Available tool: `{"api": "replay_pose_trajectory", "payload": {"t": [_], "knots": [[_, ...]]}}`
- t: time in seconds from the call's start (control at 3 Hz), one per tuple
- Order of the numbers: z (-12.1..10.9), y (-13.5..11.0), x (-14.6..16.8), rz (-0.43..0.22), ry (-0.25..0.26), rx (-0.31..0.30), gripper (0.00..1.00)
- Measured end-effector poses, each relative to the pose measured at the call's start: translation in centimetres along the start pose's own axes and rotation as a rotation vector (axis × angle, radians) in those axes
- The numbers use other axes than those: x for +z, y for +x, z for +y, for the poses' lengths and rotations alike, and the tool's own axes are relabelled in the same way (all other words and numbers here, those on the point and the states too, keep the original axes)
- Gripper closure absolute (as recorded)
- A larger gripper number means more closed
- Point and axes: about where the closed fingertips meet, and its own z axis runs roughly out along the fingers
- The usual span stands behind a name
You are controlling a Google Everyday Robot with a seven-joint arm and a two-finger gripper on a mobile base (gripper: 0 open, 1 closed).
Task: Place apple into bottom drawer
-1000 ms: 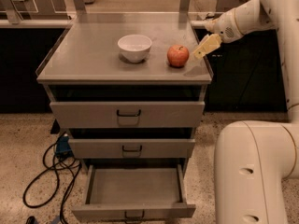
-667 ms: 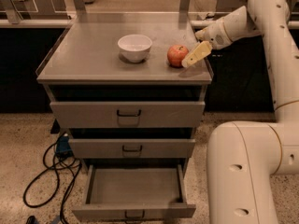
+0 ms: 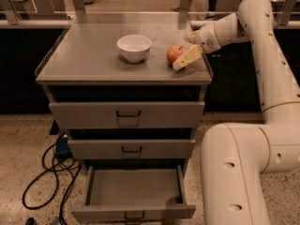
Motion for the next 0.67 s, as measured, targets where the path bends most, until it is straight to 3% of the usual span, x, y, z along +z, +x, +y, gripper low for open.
{"api": "replay_pose_trajectory", "payload": {"t": [0.33,0.67], "knots": [[-0.09,1.33,1.47,0.045,-0.01,0.028,0.0],[-0.09,1.33,1.47,0.045,-0.01,0.028,0.0]]}}
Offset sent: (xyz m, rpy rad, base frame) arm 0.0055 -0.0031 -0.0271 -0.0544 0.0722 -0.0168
